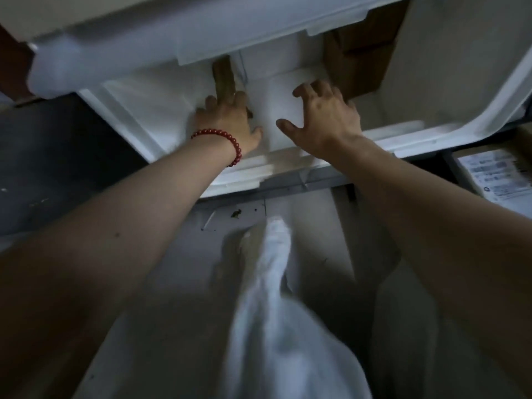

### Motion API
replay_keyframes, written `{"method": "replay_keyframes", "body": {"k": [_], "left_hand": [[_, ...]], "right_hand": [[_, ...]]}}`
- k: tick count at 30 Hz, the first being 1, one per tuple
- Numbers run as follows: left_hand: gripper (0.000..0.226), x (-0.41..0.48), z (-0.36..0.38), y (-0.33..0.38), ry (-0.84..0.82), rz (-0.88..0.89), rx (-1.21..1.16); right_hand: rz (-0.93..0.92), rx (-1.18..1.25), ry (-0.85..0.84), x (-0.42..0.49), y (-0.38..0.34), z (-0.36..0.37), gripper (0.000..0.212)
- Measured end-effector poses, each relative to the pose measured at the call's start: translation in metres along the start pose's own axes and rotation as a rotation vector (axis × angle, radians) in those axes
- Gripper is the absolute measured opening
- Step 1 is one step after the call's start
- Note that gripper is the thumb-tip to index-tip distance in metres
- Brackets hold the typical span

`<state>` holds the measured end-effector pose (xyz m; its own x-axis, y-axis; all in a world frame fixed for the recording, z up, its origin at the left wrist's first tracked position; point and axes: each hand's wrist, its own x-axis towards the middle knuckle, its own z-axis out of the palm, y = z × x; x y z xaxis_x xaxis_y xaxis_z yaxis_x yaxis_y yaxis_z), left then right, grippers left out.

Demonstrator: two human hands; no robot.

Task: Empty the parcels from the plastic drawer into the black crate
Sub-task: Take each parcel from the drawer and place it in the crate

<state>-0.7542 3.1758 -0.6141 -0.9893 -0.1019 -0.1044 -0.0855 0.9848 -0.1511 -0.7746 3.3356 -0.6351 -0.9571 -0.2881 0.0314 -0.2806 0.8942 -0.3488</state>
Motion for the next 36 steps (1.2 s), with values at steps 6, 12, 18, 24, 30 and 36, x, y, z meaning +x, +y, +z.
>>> {"method": "replay_keyframes", "body": {"k": [6,12,18,24,30,36], "left_hand": [[0.070,0.052,0.031,-0.009,-0.009,-0.066,0.067],[0.085,0.091,0.054,-0.011,-0.015,-0.152,-0.073],[0.096,0.109,0.069,0.006,0.028,-0.369,-0.321],[0.090,0.125,0.072,0.001,0.193,-0.351,-0.404],[0.073,0.127,0.066,0.001,0.302,-0.363,-0.578],[0.047,0.065,0.025,0.020,0.415,-0.104,-0.894]], "right_hand": [[-0.018,-0.047,-0.001,0.029,0.005,0.031,0.063],[0.076,0.134,-0.030,0.050,0.006,0.042,0.066],[0.151,0.288,-0.044,0.055,-0.003,0.048,0.067],[0.293,0.488,-0.042,0.061,0.002,0.047,0.062],[0.262,0.487,0.053,0.062,0.007,0.029,0.061],[0.327,0.497,0.045,0.034,0.022,0.017,0.078]]}}
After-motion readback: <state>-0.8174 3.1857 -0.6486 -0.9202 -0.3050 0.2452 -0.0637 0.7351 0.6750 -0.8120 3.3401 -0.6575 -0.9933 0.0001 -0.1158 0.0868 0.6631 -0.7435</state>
